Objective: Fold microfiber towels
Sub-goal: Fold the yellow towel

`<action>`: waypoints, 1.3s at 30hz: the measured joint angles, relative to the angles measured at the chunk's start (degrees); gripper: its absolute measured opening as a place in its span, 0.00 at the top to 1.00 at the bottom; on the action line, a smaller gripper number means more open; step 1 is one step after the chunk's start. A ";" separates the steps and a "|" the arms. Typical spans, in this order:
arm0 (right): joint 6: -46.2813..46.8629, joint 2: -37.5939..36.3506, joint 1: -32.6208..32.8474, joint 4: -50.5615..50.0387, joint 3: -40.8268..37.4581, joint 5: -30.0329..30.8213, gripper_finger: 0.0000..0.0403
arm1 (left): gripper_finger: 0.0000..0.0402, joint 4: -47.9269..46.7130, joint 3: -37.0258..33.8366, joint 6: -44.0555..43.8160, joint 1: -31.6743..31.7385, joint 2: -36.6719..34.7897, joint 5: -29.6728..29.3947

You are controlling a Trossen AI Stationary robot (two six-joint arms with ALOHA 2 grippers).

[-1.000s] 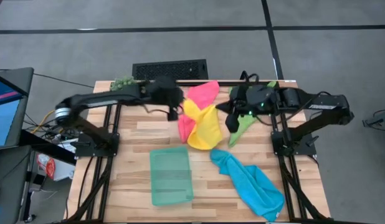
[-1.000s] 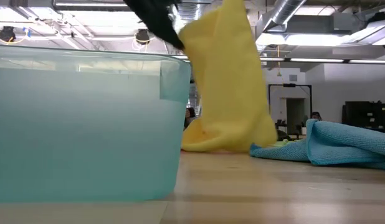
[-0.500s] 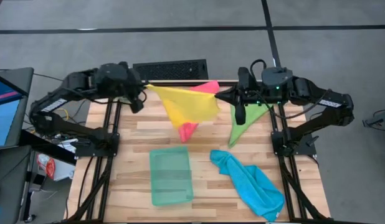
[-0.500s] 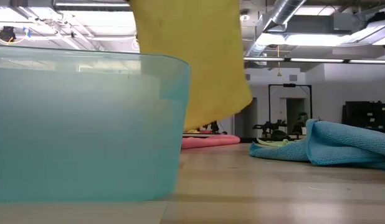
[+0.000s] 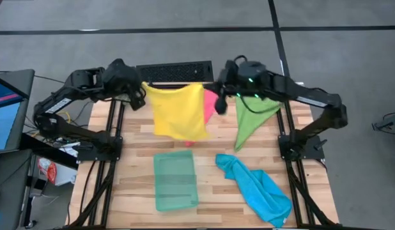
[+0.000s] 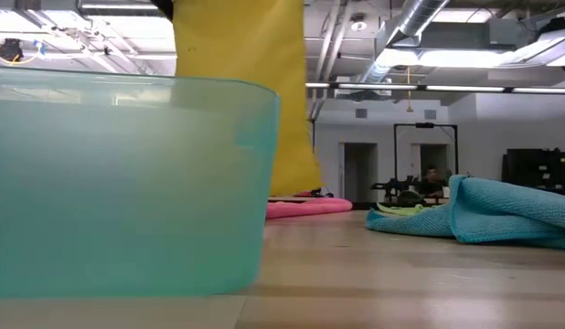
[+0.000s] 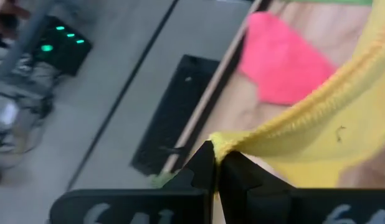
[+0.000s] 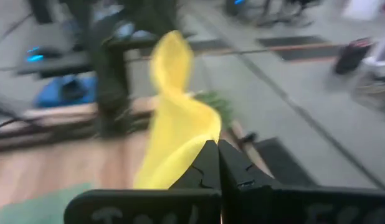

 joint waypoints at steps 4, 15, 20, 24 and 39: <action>-1.31 3.11 -6.17 8.96 0.00 0.17 0.99 | 1.00 2.22 0.00 5.81 7.04 0.79 -1.08; -3.58 8.97 -12.26 27.20 0.09 -1.04 0.99 | 1.00 15.21 0.00 17.31 26.17 2.39 -0.66; -3.35 12.06 -12.01 24.82 0.08 -1.06 0.99 | 1.00 14.89 -2.64 12.73 28.47 3.56 3.93; -3.11 14.31 -9.59 19.37 0.00 -2.25 1.00 | 1.00 10.88 -11.09 10.58 27.48 2.81 4.82; 3.38 10.78 -1.49 9.94 -13.66 -11.22 1.00 | 1.00 4.99 -41.08 -16.79 11.33 -23.15 9.10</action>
